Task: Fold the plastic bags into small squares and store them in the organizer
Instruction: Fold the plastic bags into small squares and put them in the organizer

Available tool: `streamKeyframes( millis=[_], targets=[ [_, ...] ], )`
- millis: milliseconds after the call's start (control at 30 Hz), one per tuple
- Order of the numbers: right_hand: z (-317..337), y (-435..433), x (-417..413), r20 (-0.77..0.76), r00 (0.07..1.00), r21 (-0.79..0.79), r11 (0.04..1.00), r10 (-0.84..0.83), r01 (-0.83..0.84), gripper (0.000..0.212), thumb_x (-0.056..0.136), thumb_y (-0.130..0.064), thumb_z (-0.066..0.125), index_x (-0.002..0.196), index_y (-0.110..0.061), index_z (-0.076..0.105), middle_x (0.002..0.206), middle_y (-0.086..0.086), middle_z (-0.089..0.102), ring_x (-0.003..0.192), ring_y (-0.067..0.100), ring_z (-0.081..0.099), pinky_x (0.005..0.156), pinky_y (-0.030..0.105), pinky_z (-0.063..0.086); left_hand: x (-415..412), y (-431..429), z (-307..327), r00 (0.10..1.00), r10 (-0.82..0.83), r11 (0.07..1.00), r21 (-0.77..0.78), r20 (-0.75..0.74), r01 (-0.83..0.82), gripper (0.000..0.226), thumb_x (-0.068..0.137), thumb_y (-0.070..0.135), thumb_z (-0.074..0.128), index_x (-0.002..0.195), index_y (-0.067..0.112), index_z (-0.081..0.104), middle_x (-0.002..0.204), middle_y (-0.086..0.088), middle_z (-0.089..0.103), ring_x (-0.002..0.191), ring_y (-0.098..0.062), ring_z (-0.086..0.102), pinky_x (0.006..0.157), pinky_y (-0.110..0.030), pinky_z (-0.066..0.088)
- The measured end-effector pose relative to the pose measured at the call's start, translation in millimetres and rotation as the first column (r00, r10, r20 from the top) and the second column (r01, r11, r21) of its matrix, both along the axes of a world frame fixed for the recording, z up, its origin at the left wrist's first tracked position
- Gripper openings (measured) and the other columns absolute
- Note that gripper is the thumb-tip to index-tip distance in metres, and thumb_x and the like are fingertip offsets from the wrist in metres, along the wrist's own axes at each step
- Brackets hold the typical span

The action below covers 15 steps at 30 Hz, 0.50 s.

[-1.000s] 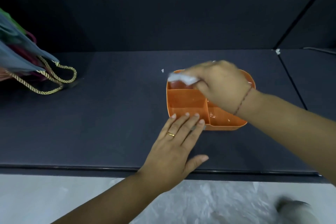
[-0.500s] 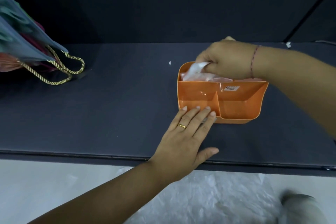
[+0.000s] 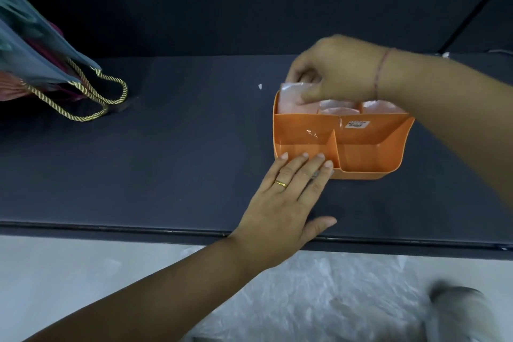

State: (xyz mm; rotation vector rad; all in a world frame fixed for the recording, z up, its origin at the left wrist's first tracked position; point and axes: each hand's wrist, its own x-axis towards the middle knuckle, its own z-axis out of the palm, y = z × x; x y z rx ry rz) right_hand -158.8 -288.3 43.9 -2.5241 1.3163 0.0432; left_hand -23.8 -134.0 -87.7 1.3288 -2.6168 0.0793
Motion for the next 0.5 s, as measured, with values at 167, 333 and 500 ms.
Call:
streamKeyframes(
  millis=[167,333,500],
  targets=[
    [-9,3,-8,0.074,0.996,-0.053,0.998,-0.04,0.044,0.005,0.087,-0.027,0.068,0.082,-0.027,0.068,0.081,-0.014,0.062,0.089,0.011,0.061,0.093,0.03,0.041,-2,1,0,1.0,0.006,1.0,-0.007,0.016,-0.006,0.07,0.099,0.058,0.028,0.151,0.011,0.029,0.154,-0.007,0.039,0.143,-0.025,0.035,0.119,-0.045,0.024],
    [-30,5,-3,-0.037,0.999,-0.18,0.984,0.003,-0.009,0.012,0.09,-0.033,0.064,0.092,-0.023,0.072,0.081,-0.014,0.049,0.087,0.01,0.047,0.099,0.035,0.032,-2,1,-1,1.0,0.009,1.0,-0.015,0.023,-0.009,0.071,0.098,0.057,0.03,0.151,0.01,0.03,0.154,-0.008,0.039,0.143,-0.025,0.035,0.118,-0.047,0.027],
    [-26,-2,-8,-0.023,0.998,-0.199,0.979,-0.053,0.047,0.012,0.089,-0.033,0.066,0.088,-0.024,0.073,0.072,-0.017,0.044,0.084,0.011,0.045,0.093,0.033,0.032,-3,1,-3,0.999,0.018,0.999,-0.036,0.028,-0.017,0.071,0.098,0.058,0.029,0.151,0.01,0.026,0.154,-0.007,0.04,0.142,-0.025,0.036,0.119,-0.046,0.026]
  ],
)
